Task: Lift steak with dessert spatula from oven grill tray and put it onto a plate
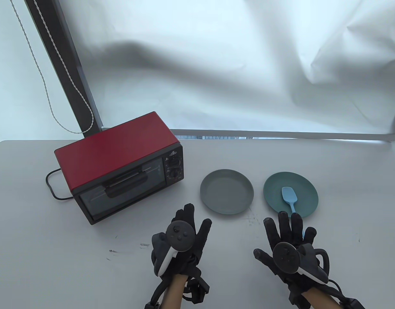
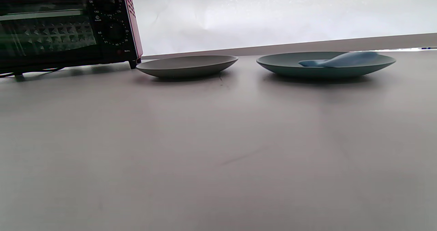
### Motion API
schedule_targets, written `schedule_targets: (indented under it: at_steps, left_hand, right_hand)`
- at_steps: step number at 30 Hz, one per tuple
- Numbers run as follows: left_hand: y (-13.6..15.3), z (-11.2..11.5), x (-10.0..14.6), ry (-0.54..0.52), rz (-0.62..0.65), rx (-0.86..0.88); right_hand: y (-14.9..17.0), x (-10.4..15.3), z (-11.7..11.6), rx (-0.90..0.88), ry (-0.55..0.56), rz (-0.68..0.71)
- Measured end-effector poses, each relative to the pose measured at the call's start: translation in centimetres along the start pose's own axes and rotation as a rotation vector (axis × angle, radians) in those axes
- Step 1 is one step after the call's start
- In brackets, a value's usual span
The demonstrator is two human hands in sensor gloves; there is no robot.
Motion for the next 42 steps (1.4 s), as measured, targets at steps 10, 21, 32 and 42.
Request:
schedule_targets:
  at_steps: [10,21,32,42]
  left_hand:
    - [3.2,-2.8,-0.8,0.015,0.003,0.402]
    - [8.0,-5.9,-2.0,0.053,-0.049,0.778]
    - [11.4,-7.1,-5.3,0.189,-0.09,1.054]
    - [13.4,-7.1,-7.7,0.218,-0.097,1.233]
  right_hand:
    - [-0.1,0.2,0.2,-0.002,0.023,0.012]
    - [0.0,0.1,0.3,-0.007,0.016,-0.001]
    - [0.2,0.1,0.9,0.002,0.051,-0.032]
    - [0.1,0.1,1.2,0.016,0.074,-0.041]
Point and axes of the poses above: the tracker on the back of each hand, its own y axis roughly to the little-finger side, its own x axis roughly from the fingertips to the wrist, z = x × y, the point moved 1 cm from there along -x, roughly from the wrist to the fingertips, and after that the axes turned 10 degrees about -z, right-handed, at the moved point
